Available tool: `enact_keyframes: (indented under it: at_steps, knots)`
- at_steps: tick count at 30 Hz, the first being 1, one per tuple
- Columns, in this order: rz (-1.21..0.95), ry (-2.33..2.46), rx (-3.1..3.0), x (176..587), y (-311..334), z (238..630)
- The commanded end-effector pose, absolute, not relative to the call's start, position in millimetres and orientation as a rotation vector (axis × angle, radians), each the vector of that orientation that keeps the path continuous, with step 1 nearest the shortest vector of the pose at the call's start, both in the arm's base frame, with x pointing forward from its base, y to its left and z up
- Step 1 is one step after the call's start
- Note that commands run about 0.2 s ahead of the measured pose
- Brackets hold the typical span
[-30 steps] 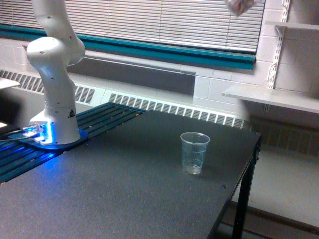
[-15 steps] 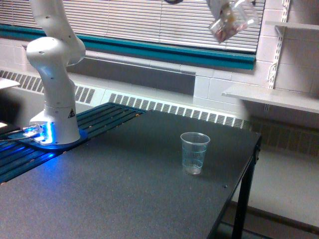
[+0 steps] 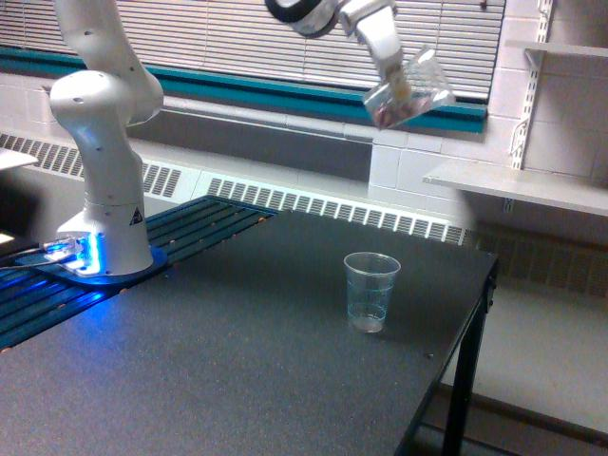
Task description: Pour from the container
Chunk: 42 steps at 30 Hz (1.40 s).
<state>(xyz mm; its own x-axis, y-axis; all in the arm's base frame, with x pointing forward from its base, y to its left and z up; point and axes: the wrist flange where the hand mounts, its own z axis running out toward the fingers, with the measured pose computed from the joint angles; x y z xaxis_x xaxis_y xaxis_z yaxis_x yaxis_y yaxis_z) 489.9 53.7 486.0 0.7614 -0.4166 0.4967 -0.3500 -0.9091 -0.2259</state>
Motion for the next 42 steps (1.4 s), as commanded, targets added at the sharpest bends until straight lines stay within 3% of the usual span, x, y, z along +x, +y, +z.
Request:
enact_keyframes:
  at_steps: [1, 16, 42]
  knots:
    - [-0.794, 0.58, -2.86, 477.8, 46.1, 462.8]
    - [-0.633, 0.597, -2.884, 451.1, 39.6, 409.9]
    - [-0.354, 0.624, -2.988, 433.3, 13.6, 358.4]
